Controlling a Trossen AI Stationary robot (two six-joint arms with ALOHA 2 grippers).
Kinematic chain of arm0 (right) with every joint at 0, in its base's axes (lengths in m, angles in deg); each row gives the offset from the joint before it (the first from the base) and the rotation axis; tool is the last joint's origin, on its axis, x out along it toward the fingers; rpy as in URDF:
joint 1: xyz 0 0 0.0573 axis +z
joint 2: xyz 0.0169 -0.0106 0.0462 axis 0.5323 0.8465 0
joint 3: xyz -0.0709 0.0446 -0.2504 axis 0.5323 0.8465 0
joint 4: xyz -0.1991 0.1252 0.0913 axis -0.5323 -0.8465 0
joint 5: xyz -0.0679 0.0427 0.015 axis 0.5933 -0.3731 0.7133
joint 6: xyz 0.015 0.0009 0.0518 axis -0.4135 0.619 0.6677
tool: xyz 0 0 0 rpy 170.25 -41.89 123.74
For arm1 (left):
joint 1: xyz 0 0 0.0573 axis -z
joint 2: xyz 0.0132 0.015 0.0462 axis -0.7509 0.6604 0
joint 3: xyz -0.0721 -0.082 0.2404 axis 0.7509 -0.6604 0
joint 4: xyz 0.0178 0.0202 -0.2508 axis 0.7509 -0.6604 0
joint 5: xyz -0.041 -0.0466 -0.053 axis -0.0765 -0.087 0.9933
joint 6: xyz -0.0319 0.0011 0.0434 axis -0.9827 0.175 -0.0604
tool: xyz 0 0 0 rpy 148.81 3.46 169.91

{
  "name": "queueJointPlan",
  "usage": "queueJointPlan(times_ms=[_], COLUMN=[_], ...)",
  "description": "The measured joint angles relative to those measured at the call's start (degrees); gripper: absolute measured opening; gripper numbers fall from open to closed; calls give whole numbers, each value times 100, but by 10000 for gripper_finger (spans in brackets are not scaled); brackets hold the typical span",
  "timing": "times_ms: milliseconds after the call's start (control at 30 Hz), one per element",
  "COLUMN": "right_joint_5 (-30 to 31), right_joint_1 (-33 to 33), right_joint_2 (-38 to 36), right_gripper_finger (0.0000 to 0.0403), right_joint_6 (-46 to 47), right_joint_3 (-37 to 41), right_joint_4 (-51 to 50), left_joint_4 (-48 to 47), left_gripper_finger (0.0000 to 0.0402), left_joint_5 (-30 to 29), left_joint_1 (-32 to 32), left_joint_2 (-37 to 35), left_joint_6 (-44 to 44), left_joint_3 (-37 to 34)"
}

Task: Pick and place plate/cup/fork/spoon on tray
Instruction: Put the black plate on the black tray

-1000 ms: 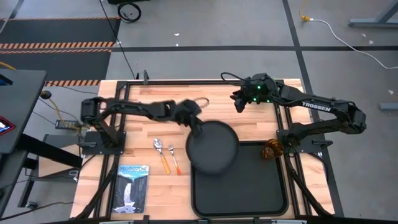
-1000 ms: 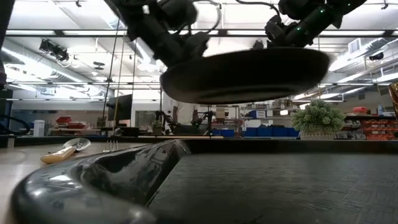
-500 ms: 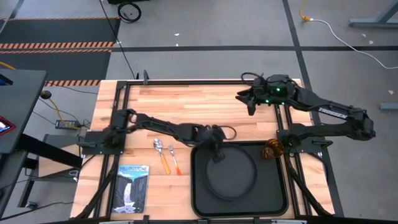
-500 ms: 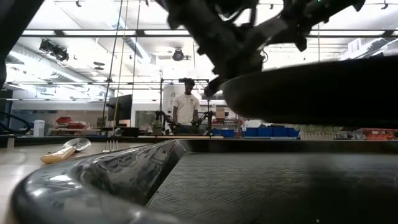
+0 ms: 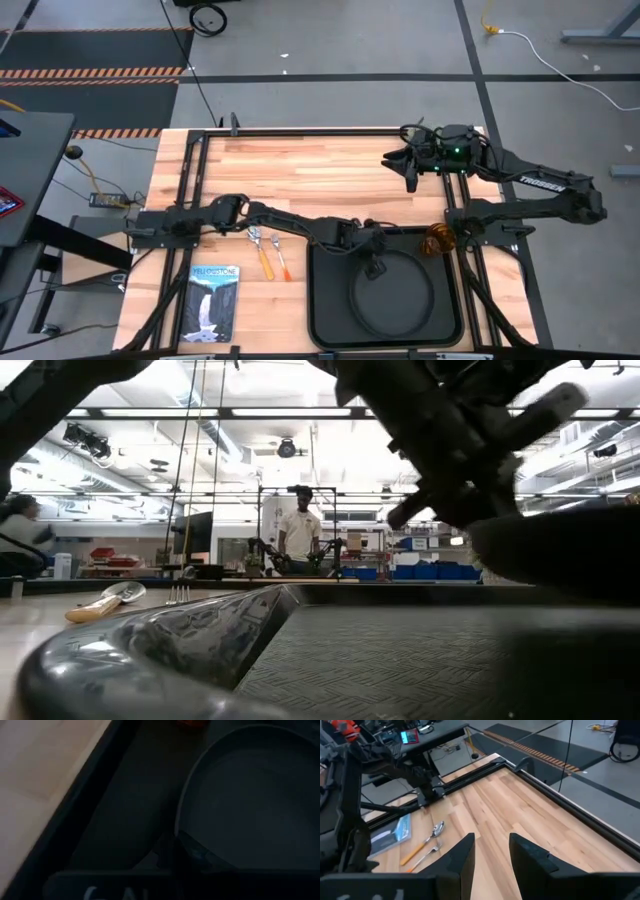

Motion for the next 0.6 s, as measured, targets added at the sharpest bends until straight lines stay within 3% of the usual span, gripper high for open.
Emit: queueJointPlan(times_ms=[333, 600], right_joint_5=[1, 3], right_joint_1=[152, 150], right_joint_2=[0, 0], right_gripper_finger=[128, 128], right_joint_6=[2, -2], right_joint_3=[0, 0], right_joint_4=[44, 79], left_joint_4=[259, 468], left_gripper_finger=[29, 57], left_joint_5=[-474, -304], left_joint_1=[60, 111], left_joint_2=[114, 112], left_joint_6=[-361, -306], left_joint_3=[72, 70])
